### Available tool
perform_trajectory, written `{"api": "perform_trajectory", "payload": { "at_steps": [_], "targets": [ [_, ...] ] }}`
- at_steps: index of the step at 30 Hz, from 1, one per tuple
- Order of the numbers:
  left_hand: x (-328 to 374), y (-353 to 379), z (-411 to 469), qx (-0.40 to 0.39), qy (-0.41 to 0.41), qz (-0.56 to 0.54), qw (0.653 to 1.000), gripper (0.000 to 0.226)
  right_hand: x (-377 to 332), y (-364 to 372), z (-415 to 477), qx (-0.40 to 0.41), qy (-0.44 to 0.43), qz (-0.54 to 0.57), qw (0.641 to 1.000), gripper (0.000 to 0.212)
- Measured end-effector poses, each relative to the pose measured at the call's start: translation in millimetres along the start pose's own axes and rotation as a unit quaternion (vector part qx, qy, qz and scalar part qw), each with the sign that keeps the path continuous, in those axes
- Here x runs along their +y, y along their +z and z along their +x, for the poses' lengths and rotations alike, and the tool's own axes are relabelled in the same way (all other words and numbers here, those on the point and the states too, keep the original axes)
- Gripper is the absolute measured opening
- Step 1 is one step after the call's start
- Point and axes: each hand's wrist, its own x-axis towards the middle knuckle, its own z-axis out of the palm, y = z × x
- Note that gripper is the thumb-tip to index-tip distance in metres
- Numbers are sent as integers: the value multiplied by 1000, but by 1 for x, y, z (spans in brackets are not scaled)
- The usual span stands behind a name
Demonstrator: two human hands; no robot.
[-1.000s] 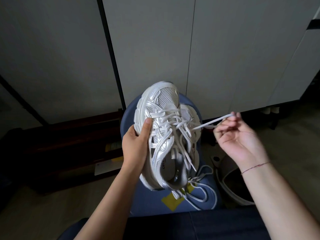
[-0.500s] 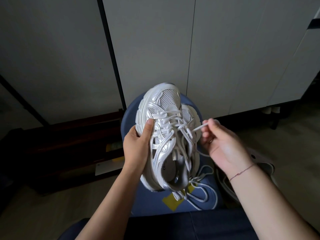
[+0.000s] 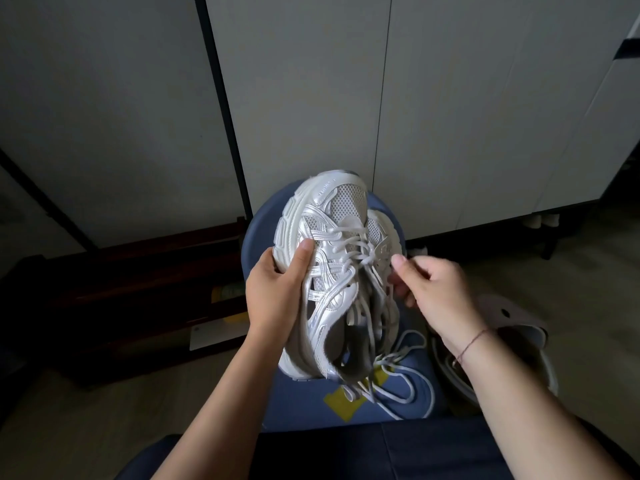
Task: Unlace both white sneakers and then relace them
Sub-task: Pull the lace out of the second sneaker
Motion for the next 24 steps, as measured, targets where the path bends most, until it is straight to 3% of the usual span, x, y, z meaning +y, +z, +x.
{"api": "perform_trajectory", "payload": {
  "at_steps": [2,6,10,18,24],
  "targets": [
    [-1,0,-1,4,17,36,999,34,-11,-4,-2,11,-64,49,997,27],
    [-1,2,-2,-1,47,89,995,43,-24,-1,-11,-89,-146,57,984,1],
    [-1,3,0,-21,57,114,992,42,-21,3,-10,-128,-150,39,980,19],
    [4,-2,2,-127,41,95,987,32,-22,-6,-4,-178,-178,-8,968,16],
    [3,-3,4,-142,28,116,983,60,-20,-8,-3,-201,-176,-47,962,15]
  ]
}}
